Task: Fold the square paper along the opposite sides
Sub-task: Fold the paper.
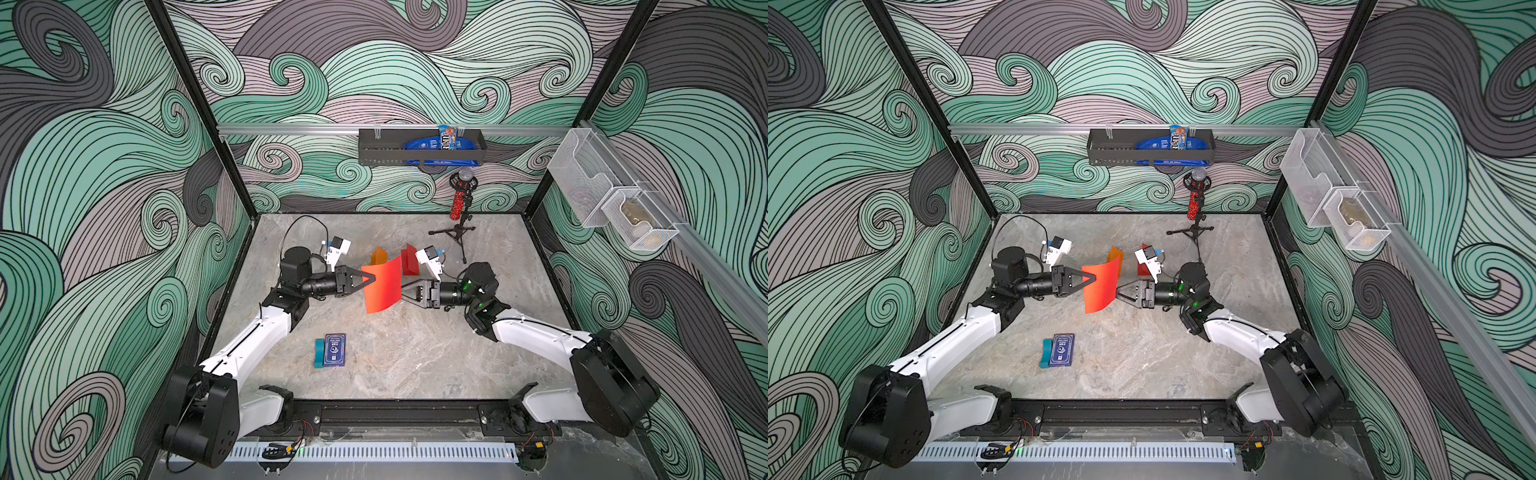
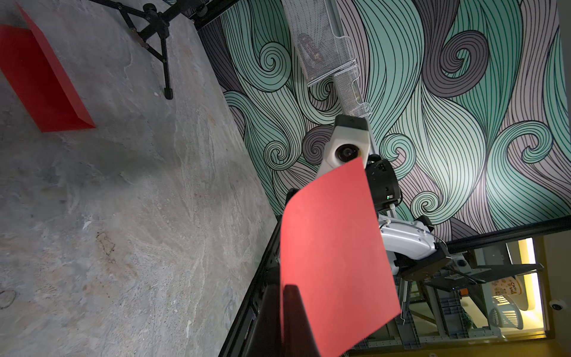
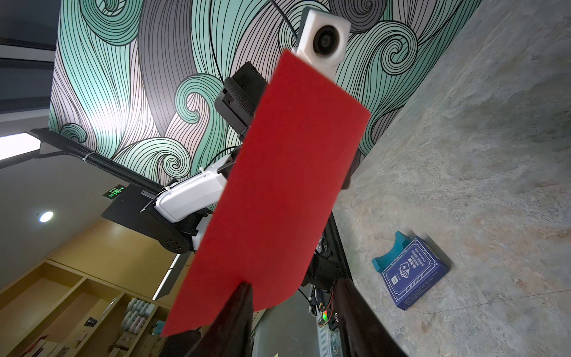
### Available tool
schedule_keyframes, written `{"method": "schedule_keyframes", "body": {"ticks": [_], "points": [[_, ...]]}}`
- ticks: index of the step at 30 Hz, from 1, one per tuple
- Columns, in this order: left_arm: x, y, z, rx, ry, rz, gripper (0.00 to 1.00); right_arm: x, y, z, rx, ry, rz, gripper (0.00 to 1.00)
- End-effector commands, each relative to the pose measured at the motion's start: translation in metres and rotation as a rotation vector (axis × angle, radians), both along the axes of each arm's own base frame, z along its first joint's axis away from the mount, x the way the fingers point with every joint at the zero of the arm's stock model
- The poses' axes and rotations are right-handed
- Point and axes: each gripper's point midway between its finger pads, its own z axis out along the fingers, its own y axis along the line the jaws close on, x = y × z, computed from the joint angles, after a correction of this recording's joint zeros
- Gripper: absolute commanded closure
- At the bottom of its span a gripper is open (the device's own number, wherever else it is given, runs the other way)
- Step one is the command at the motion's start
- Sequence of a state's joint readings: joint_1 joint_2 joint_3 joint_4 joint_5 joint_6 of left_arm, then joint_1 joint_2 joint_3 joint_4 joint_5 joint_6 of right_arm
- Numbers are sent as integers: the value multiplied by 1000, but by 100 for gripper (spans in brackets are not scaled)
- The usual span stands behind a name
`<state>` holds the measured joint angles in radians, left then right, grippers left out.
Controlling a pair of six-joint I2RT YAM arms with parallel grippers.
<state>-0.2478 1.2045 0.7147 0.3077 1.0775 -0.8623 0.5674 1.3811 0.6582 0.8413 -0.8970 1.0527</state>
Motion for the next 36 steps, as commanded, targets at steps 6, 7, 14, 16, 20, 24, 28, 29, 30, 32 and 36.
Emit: {"method": "schedule_keyframes", "body": {"ticks": [6, 7, 14, 16, 20, 24, 28, 29, 30, 32, 36], "points": [[-2, 4, 7, 10, -54, 13, 100, 5, 12, 7, 8, -8, -3, 43], [-3, 4, 7, 11, -56, 13, 100, 5, 12, 5, 2, -3, -2, 42], [-3, 5, 9, 18, -74, 18, 100, 9, 15, 3, -2, 14, -1, 37], [-3, 5, 9, 20, -75, 21, 100, 10, 16, 3, -2, 18, 1, 36], [-3, 5, 10, 22, -82, 22, 100, 12, 20, -1, -6, 35, 12, 34], [-3, 5, 12, 23, -88, 24, 100, 12, 28, -6, -14, 50, 33, 31], [-3, 6, 12, 31, -93, 28, 100, 10, 30, -5, -5, 58, 46, 28], [-3, 6, 11, 36, -92, 29, 100, 10, 30, -6, -7, 59, 44, 28], [-3, 6, 12, 39, -96, 31, 100, 11, 28, -6, -13, 61, 34, 28], [-3, 7, 12, 44, -103, 34, 100, 17, 22, -11, -40, 73, 3, 29], [-3, 7, 14, 50, -117, 37, 100, 23, 6, -9, -45, 74, -43, 30]]}}
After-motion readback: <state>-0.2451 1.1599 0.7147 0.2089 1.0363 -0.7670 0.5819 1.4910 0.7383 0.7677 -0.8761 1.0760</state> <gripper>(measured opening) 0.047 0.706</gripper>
